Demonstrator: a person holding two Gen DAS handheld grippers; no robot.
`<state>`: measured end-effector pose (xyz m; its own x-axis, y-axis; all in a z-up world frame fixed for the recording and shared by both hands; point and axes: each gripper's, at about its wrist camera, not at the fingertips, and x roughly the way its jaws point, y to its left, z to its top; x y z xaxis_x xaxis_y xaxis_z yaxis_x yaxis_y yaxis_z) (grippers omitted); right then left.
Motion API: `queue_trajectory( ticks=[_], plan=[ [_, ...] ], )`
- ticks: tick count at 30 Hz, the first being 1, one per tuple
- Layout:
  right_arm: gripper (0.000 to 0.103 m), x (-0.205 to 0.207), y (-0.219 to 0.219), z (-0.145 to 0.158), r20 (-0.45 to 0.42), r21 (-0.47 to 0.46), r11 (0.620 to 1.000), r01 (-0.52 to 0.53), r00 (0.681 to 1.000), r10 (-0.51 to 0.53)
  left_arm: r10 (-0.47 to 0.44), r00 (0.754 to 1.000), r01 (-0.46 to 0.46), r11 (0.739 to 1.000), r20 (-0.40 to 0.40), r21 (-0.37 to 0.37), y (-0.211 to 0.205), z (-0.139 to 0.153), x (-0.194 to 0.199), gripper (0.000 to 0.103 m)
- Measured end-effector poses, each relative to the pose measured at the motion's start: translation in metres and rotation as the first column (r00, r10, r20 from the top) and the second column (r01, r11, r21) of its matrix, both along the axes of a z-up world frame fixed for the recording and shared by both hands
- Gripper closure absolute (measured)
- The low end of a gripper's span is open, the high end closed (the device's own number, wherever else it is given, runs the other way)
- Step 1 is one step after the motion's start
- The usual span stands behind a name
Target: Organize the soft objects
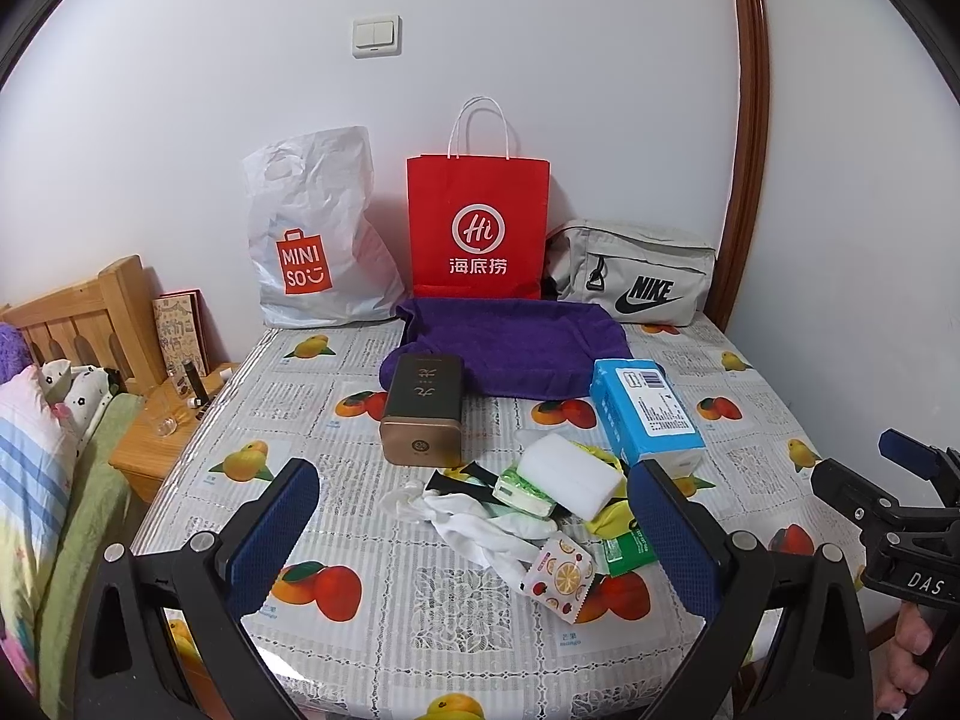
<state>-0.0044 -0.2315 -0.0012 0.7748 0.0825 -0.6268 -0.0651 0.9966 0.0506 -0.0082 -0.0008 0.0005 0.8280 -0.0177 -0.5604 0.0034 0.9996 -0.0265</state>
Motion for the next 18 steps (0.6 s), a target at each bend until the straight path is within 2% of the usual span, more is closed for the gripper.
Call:
queue_trajectory(
  ticks=[18],
  plan=[
    [0.000, -0.0036, 0.0023, 0.0039, 0.010, 0.002, 1.000, 0.002, 1.000, -0.002, 0.002, 1.000, -0.002, 1.000, 0.002, 0.000, 0.0020, 0.0013, -0.0002, 0.000]
  ],
)
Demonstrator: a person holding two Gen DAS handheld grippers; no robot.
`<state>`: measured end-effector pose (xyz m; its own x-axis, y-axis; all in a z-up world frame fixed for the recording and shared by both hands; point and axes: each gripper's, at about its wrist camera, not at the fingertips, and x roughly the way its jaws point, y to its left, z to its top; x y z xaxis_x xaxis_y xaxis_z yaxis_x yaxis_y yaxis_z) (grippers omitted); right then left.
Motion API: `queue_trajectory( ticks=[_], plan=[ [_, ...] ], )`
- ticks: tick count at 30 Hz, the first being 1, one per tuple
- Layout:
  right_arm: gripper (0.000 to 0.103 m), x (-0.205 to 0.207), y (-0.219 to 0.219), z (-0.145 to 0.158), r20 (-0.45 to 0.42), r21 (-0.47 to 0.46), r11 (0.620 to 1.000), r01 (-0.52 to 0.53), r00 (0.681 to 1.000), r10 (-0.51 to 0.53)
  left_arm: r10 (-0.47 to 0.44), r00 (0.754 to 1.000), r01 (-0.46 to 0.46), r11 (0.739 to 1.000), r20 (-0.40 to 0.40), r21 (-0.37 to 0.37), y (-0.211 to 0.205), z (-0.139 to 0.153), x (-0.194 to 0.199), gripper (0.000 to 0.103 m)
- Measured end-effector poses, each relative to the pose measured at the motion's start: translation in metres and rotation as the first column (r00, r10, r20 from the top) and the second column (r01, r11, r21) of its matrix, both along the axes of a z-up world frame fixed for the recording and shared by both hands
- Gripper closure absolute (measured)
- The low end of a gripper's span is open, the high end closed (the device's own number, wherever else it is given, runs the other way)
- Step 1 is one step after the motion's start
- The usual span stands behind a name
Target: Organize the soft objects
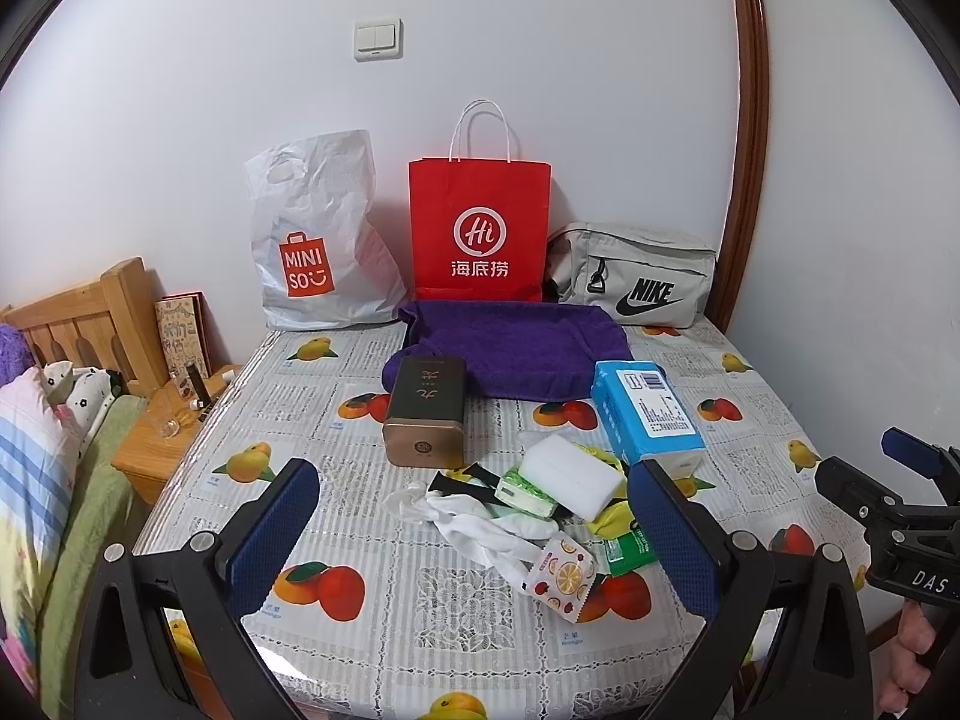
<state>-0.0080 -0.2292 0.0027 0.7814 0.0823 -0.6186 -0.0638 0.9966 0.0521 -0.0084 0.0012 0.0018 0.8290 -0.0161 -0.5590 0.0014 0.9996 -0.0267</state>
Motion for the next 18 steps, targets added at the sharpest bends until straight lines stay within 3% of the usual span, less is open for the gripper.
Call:
queue_trajectory(
  ticks=[18],
  plan=[
    [0.000, 0.0019, -0.0006, -0.0031, -0.009, 0.001, 1.000, -0.001, 1.000, 0.001, 0.003, 1.000, -0.003, 1.000, 0.003, 0.001, 0.0019, 0.0021, -0.0002, 0.000]
  ],
)
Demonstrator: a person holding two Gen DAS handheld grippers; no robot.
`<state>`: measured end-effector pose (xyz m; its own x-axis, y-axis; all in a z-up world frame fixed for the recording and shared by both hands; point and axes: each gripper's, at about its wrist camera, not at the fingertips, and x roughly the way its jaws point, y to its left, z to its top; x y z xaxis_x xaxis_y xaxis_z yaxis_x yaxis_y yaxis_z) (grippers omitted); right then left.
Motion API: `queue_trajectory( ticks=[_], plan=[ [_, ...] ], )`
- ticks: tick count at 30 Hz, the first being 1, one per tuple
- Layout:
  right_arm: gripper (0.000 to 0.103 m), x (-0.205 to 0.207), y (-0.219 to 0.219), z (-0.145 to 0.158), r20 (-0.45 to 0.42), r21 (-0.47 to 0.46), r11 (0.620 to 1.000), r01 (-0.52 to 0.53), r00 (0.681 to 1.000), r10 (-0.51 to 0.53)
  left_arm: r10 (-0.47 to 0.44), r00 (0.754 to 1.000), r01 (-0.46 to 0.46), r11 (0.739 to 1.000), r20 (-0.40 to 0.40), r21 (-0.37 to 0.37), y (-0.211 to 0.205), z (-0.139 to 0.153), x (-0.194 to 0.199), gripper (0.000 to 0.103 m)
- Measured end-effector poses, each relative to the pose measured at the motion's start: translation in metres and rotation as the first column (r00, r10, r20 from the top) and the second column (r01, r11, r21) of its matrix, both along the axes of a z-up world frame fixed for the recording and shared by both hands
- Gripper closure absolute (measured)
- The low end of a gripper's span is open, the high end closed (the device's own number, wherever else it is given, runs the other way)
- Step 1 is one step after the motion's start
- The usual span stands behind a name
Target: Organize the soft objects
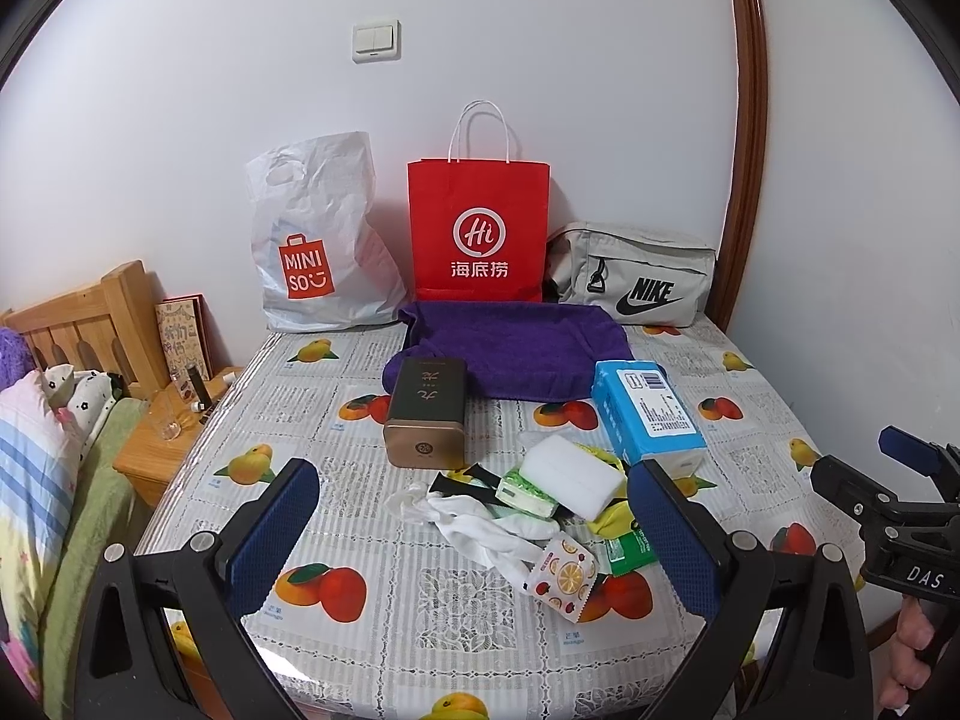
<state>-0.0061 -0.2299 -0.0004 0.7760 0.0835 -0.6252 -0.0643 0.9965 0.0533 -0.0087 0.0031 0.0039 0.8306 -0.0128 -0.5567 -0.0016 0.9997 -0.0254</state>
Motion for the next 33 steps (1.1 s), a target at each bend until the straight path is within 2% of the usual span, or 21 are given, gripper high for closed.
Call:
queue_trajectory(
  ticks=[20, 26, 33],
  plan=[
    [0.000, 0.005, 0.008, 0.001, 0.021, 0.006, 1.000, -0.019, 1.000, 0.019, 0.000, 1.000, 0.000, 1.000, 0.005, -0.001, 0.008, 0.005, 0.003, 0.000],
    [0.000, 0.018, 0.010, -0.012, 0.007, 0.009, 0.999, -0.044, 0.999, 0.044, 0.018, 0.999, -0.018, 1.000, -0.033, 0.001, 0.013, -0.010, 0.020, 0.000],
    [0.000, 0.046, 0.014, -0.052, -0.058, 0.052, 0.994, -0.098, 0.993, 0.101, 0.053, 0.989, -0.052, 0.999, -0.136, 0.016, 0.025, -0.051, 0.050, 0.000]
  ],
)
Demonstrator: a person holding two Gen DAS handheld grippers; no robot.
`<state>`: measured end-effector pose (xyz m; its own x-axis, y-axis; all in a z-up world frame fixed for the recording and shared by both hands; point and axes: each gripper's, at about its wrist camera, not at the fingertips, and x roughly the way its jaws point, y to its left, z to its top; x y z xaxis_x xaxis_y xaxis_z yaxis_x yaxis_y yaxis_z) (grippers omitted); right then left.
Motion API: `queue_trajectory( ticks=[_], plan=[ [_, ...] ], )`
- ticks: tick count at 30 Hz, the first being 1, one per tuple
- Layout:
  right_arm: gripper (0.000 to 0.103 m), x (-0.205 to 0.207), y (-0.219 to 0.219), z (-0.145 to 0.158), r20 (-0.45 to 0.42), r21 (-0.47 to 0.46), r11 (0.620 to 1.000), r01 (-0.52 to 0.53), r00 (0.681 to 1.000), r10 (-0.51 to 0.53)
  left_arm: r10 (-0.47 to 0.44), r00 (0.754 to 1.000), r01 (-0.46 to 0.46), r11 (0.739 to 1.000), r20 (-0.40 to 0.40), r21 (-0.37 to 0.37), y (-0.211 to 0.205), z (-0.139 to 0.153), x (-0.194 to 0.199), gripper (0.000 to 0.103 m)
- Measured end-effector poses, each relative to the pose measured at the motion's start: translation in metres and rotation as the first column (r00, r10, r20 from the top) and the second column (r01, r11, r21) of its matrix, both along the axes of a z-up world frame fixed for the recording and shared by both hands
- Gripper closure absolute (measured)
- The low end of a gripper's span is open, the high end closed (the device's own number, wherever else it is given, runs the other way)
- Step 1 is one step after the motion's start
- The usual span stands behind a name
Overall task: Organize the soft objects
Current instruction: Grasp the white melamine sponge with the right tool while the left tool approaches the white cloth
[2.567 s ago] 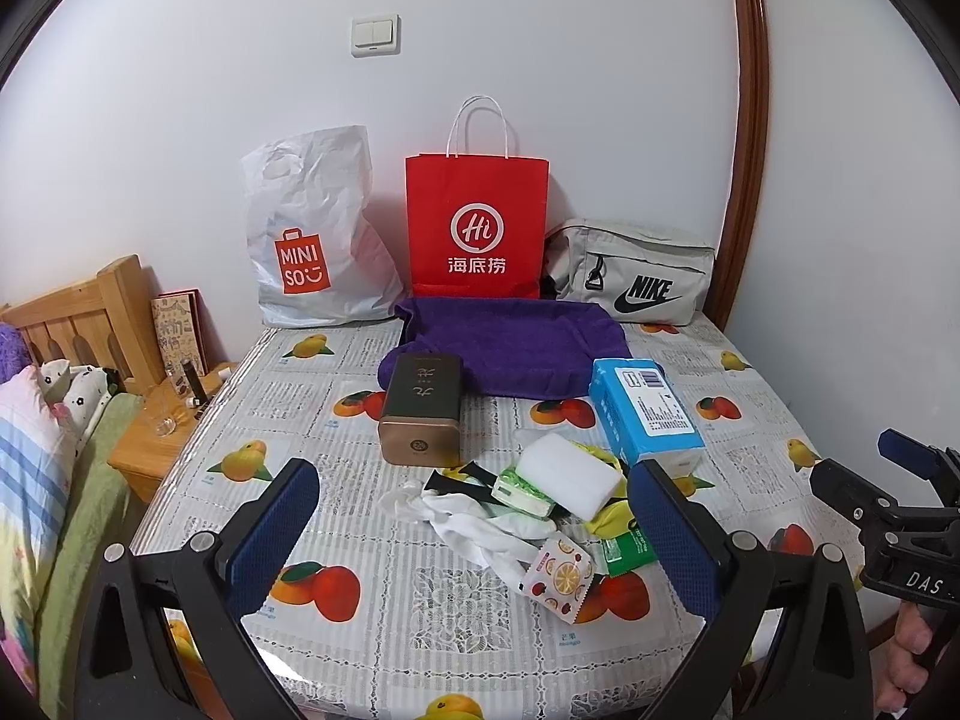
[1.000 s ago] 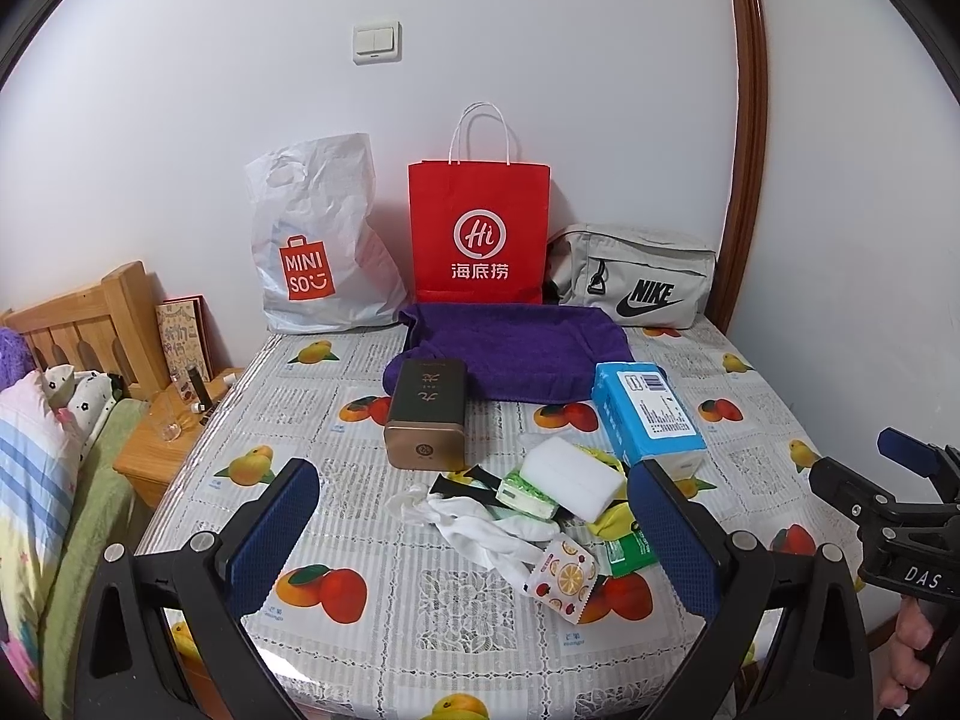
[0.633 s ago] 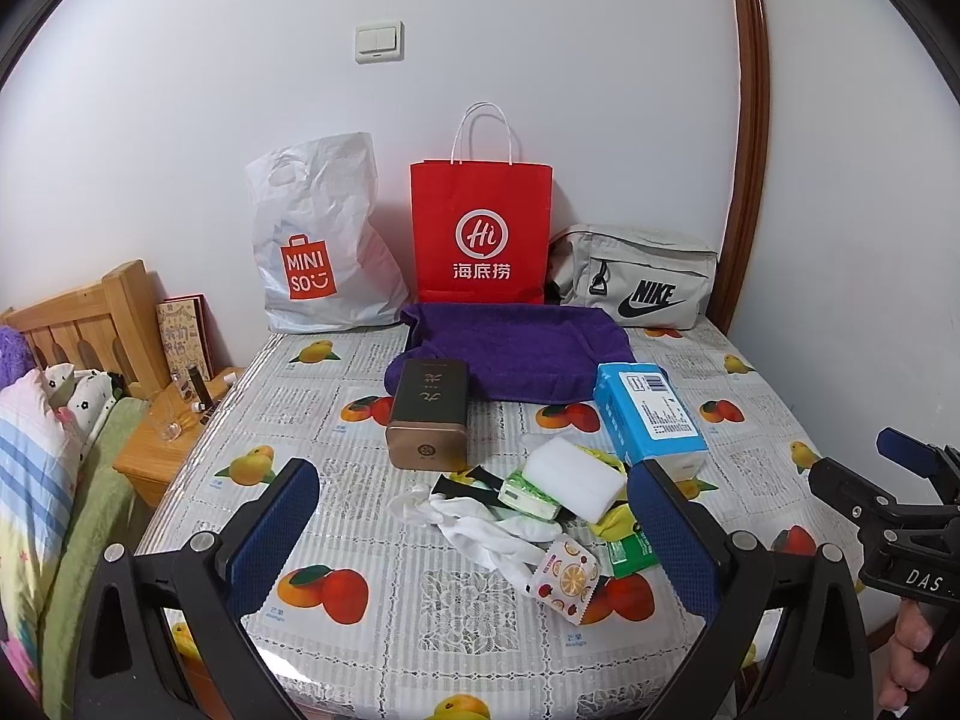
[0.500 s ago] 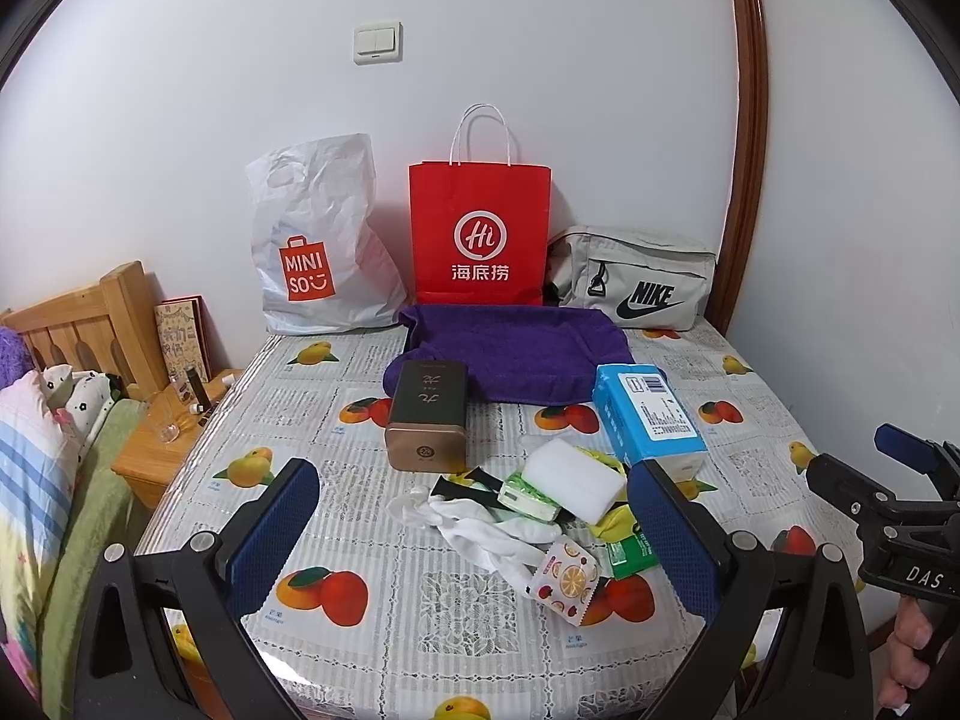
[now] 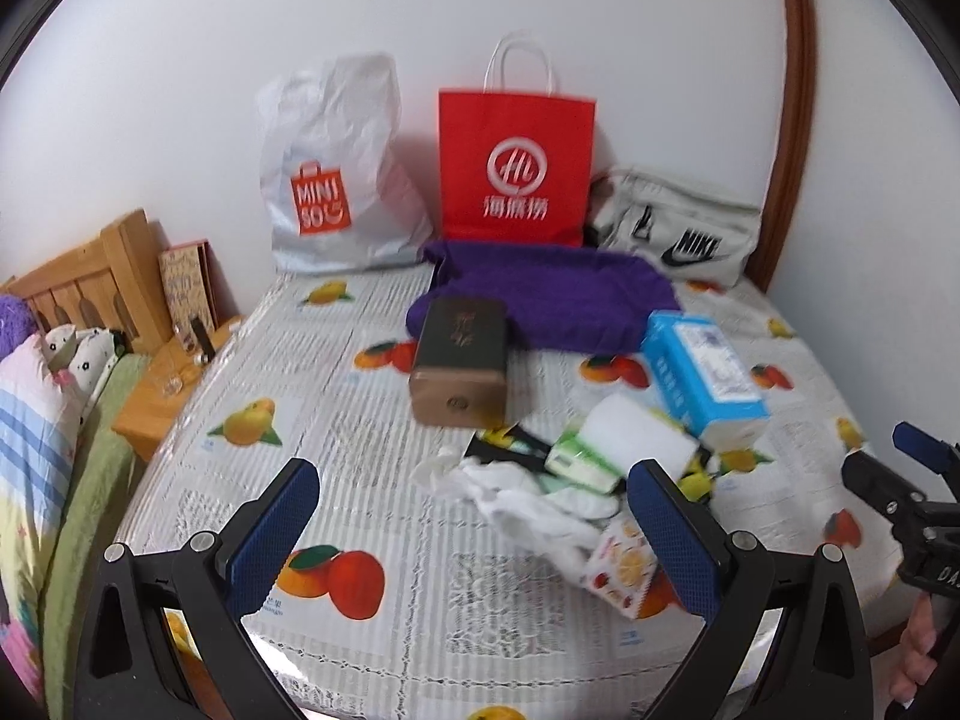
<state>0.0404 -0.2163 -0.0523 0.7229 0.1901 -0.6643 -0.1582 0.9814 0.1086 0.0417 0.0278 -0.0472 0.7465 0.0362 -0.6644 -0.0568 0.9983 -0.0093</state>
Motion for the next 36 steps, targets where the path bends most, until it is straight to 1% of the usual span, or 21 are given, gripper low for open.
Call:
queue_trajectory(
  ticks=[6, 11, 14, 16, 20, 23, 26, 27, 28, 29, 30, 36],
  plan=[
    [0.000, 0.025, 0.022, -0.026, -0.022, 0.012, 0.995, -0.104, 0.994, 0.104, 0.027, 0.997, -0.028, 1.000, -0.077, -0.011, 0.014, -0.036, 0.019, 0.000],
    [0.000, 0.050, 0.042, -0.043, -0.054, 0.027, 0.981, -0.193, 0.979, 0.194, 0.051, 0.990, -0.055, 0.998, -0.130, -0.027, 0.027, -0.061, 0.035, 0.000],
    [0.001, 0.064, 0.051, -0.056, -0.083, 0.040, 0.973, -0.225, 0.970, 0.228, 0.049, 0.989, -0.056, 0.997, -0.142, -0.046, 0.032, -0.071, 0.040, 0.000],
    [0.001, 0.073, 0.055, -0.064, -0.104, 0.056, 0.969, -0.239, 0.964, 0.244, 0.031, 0.989, -0.041, 0.997, -0.145, -0.065, 0.035, -0.078, 0.042, 0.000],
    [0.003, 0.089, 0.062, -0.078, -0.141, 0.085, 0.962, -0.261, 0.952, 0.271, 0.014, 0.988, -0.028, 0.996, -0.156, -0.090, 0.042, -0.086, 0.044, 0.000],
    [0.007, 0.100, 0.069, -0.086, -0.165, 0.103, 0.957, -0.271, 0.944, 0.285, 0.015, 0.987, -0.030, 0.995, -0.163, -0.094, 0.046, -0.089, 0.046, 0.000],
    [0.013, 0.109, 0.076, -0.093, -0.186, 0.109, 0.950, -0.294, 0.932, 0.310, -0.001, 0.987, -0.017, 0.994, -0.158, -0.112, 0.049, -0.092, 0.048, 0.000],
    [0.024, 0.111, 0.078, -0.095, -0.192, 0.106, 0.948, -0.301, 0.929, 0.317, -0.008, 0.988, -0.011, 0.993, -0.155, -0.121, 0.050, -0.093, 0.049, 0.000],
    [0.040, 0.112, 0.079, -0.097, -0.195, 0.108, 0.945, -0.310, 0.925, 0.326, -0.018, 0.988, -0.003, 0.991, -0.151, -0.137, 0.050, -0.094, 0.050, 0.000],
    [0.047, 0.112, 0.080, -0.097, -0.196, 0.122, 0.940, -0.318, 0.921, 0.337, -0.025, 0.989, 0.002, 0.988, -0.149, -0.154, 0.052, -0.096, 0.051, 0.000],
    [0.051, 0.111, 0.080, -0.096, -0.192, 0.128, 0.938, -0.321, 0.920, 0.341, -0.029, 0.988, 0.004, 0.986, -0.150, -0.167, 0.053, -0.097, 0.053, 0.000],
    [0.051, 0.092, 0.071, -0.075, -0.116, 0.111, 0.938, -0.328, 0.933, 0.340, -0.057, 0.989, 0.028, 0.978, -0.135, -0.206, 0.050, -0.101, 0.061, 0.000]
  ],
)
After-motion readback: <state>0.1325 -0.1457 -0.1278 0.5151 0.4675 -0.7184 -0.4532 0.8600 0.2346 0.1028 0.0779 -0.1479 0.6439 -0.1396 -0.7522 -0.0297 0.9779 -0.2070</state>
